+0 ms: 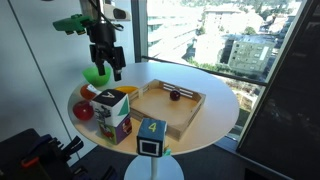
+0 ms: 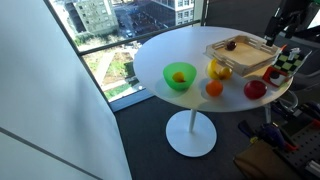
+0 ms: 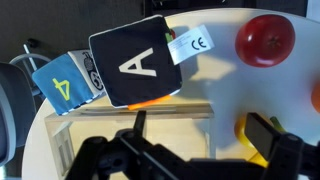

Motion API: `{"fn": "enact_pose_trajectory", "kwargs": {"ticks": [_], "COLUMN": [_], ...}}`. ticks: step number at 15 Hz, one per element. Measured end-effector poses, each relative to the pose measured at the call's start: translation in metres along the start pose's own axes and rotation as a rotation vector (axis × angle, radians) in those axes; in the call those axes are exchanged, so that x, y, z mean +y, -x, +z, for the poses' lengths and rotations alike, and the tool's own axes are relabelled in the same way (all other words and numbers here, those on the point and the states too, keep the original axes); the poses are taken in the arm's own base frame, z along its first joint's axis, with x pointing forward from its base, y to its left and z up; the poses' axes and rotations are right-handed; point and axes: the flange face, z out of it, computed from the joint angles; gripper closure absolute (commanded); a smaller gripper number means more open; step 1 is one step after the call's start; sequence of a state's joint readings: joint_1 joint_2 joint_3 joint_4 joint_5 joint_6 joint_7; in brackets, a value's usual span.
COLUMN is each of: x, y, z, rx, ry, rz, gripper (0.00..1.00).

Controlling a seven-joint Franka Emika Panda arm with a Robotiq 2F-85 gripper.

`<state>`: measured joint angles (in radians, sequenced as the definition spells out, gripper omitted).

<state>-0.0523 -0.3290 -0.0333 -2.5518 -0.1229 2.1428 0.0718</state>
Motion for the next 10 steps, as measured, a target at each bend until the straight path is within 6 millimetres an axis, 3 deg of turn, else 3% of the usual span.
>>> {"fn": "enact_pose_trajectory", "kwargs": {"ticks": [10], "x": [0.030], "y": [0.022], "z": [0.019], "rx": [0.011], "ry": [-0.024], "rz": [-0.001], "gripper": [0.00]}}
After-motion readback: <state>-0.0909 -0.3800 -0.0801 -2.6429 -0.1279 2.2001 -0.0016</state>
